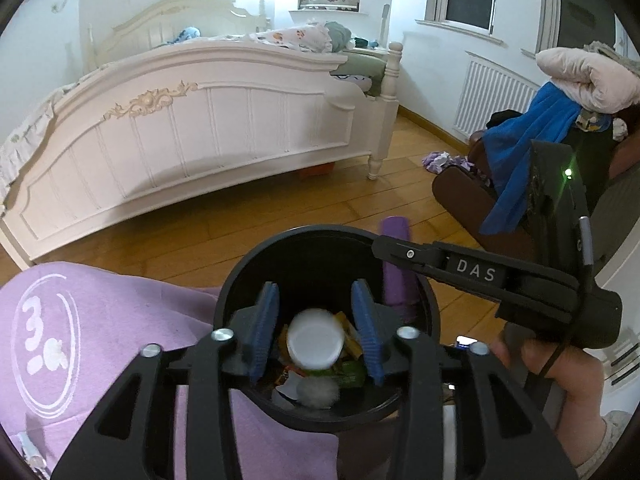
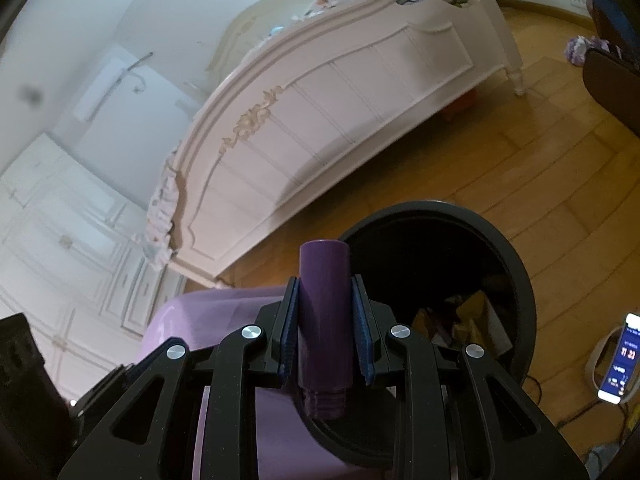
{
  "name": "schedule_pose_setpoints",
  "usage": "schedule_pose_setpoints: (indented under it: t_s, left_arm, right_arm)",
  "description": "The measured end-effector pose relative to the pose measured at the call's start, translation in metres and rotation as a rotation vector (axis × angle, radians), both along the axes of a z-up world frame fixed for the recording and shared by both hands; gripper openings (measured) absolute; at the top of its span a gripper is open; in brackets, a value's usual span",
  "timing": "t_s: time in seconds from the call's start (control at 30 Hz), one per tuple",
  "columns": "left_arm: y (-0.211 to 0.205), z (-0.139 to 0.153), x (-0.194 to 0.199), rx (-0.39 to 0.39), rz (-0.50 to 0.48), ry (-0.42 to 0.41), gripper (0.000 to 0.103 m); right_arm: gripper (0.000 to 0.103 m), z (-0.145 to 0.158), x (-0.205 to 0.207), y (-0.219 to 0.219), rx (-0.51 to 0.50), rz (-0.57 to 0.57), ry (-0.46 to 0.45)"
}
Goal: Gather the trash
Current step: 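Carry the purple tube and white lid over the black bin and open both tools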
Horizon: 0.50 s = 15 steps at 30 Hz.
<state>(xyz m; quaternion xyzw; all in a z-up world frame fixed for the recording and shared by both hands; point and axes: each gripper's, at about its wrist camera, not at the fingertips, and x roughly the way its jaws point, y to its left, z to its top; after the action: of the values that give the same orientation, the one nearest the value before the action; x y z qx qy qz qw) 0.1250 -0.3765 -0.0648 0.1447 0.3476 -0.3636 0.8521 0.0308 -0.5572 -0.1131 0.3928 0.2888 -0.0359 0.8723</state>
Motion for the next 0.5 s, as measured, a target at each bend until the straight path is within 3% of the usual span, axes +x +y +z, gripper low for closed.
schedule_pose_setpoints:
  t_s: [0.03,0.07,0.1,0.4,0.5]
  left_arm:
    - [0.000,0.001,-0.002,0.001,0.005,-0.016,0.061]
    - [0.001,0.003,-0.003,0.000,0.009,-0.034,0.069]
    - [0.003,0.006,-0.005,-0.004,0.011,-0.051,0.070]
    - [0.025,0.024,-0.014,-0.013,0.037,-0.097,0.071]
    - [0.041,0.031,-0.017,-0.021,0.064,-0.124,0.084]
  right_arm:
    - [0.049,0.000,-0.001,0.000,-0.005,-0.006,-0.004]
    - [0.056,0.002,-0.002,0.000,-0.012,-0.016,-0.012]
    - [0.063,0.003,-0.003,0.000,-0.018,-0.022,-0.019]
    - [0.065,0.005,-0.001,0.006,-0.042,-0.030,-0.027]
    - [0.065,0.004,0.000,0.009,-0.059,-0.026,-0.021]
